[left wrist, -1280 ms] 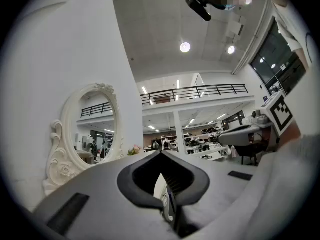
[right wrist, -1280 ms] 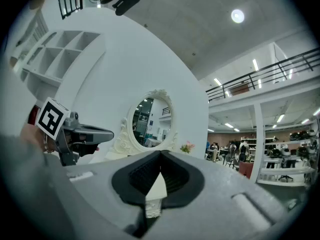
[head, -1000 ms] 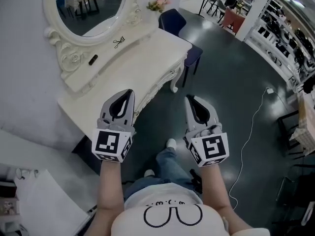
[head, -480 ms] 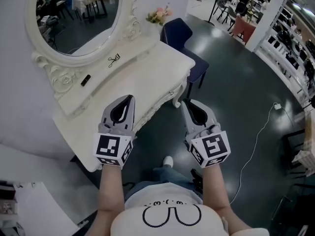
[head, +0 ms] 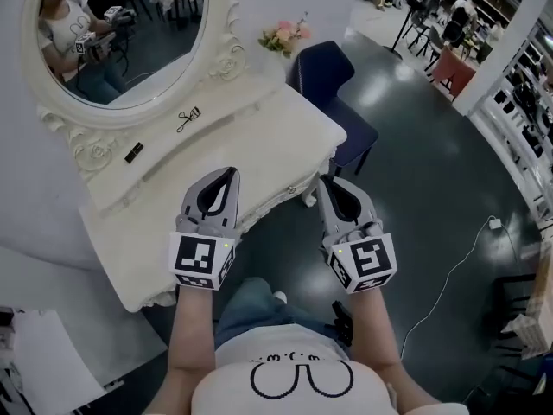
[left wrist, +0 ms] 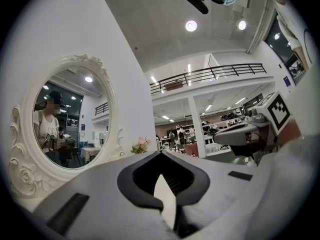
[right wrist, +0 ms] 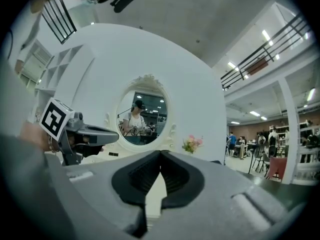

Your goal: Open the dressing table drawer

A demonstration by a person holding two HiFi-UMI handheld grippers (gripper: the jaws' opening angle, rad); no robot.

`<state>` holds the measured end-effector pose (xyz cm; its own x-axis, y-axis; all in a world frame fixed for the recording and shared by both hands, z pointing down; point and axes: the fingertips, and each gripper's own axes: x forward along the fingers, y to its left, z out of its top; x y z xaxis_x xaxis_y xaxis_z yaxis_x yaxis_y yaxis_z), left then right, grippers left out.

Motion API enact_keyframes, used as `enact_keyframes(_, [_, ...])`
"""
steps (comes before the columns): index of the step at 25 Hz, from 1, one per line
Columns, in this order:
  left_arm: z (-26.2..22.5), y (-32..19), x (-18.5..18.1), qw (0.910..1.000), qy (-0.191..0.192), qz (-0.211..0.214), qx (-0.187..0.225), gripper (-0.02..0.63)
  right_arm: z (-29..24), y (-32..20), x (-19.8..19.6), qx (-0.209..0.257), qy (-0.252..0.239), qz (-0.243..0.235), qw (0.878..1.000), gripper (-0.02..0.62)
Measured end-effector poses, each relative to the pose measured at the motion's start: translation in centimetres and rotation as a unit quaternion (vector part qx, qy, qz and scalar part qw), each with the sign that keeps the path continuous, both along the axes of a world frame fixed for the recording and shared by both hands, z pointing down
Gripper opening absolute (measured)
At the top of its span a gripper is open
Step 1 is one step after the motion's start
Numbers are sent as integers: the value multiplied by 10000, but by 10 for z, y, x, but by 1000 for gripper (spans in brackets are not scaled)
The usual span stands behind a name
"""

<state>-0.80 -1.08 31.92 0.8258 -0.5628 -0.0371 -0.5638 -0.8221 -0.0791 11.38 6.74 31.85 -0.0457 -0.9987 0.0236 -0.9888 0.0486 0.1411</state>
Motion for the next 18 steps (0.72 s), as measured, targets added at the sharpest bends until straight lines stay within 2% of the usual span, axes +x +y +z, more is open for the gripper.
enact_keyframes(6, [15,-43,25,9992,-67,-322,-222,-2,6,-43,28,147,-152,-334,9992,-1])
enact_keyframes(11, [29,-94,44,9977,-23,-575,-370,-2,27,-100,53,-113,-194,-542,9983,0])
enact_keyframes(18, [46,-184,53,9901,131,-1245,-637,-2,64,-203,88,-706,-514,-831,9927,5])
